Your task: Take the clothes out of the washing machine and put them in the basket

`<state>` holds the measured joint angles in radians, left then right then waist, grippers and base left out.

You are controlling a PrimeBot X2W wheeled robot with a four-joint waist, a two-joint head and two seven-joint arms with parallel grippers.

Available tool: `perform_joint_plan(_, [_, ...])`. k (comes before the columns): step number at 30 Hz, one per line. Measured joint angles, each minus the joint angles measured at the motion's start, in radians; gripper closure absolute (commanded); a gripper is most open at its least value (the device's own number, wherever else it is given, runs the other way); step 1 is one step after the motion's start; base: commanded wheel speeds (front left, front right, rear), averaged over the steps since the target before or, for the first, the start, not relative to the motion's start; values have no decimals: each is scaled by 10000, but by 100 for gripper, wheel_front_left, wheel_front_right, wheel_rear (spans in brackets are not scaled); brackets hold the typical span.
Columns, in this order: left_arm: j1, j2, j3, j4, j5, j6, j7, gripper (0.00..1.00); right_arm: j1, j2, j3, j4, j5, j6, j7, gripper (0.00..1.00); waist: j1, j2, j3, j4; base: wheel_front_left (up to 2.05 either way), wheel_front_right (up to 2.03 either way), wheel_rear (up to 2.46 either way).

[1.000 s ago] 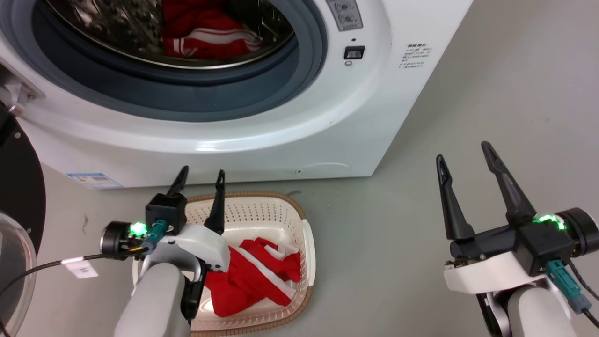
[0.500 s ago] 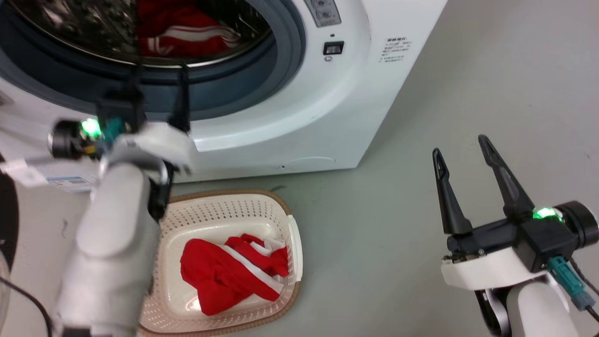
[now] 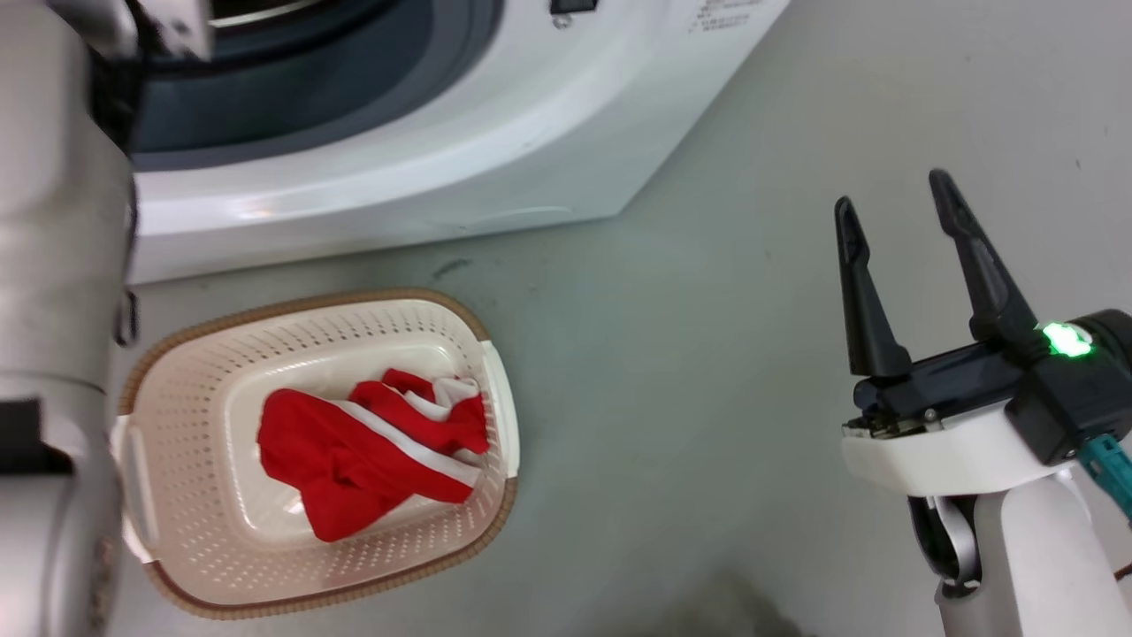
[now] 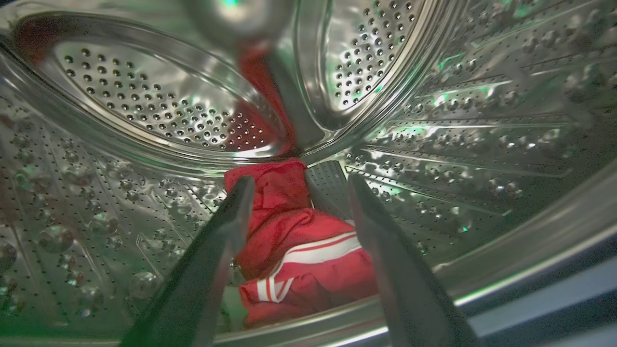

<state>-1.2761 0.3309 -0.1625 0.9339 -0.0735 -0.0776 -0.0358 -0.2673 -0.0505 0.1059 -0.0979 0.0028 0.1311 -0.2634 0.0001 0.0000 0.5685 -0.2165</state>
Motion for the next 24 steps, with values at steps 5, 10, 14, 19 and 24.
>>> perform_joint_plan(5, [-1473, 617, -90, 1001, -23, -265, 1419, 0, -287, -2, -61, -153, 270, 0, 0, 0, 1, 0, 760, -372, 0, 0, 0])
perform_joint_plan(10, [-2547, 849, -215, 1764, -194, -385, 2951, 0, -414, -2, -40, -301, 380, 0, 0, 0, 1, 0, 1439, -694, 0, 0, 0])
perform_joint_plan(14, [-3259, 1231, -336, 2169, -186, -430, 3940, 0, -497, 0, 15, -403, 529, 0, 0, 0, 1, 0, 1881, -916, 0, 0, 0])
perform_joint_plan(19, [-3849, 1482, -564, 2278, -84, -449, 4378, 0, -570, 0, 12, -531, 662, 0, 0, 0, 0, 0, 2370, -1108, 0, 0, 0])
perform_joint_plan(24, [-3967, 1659, -746, 2380, 65, -368, 4370, 0, -653, 0, 13, -608, 777, 0, 0, 0, 1, 0, 2778, -1214, 0, 0, 0])
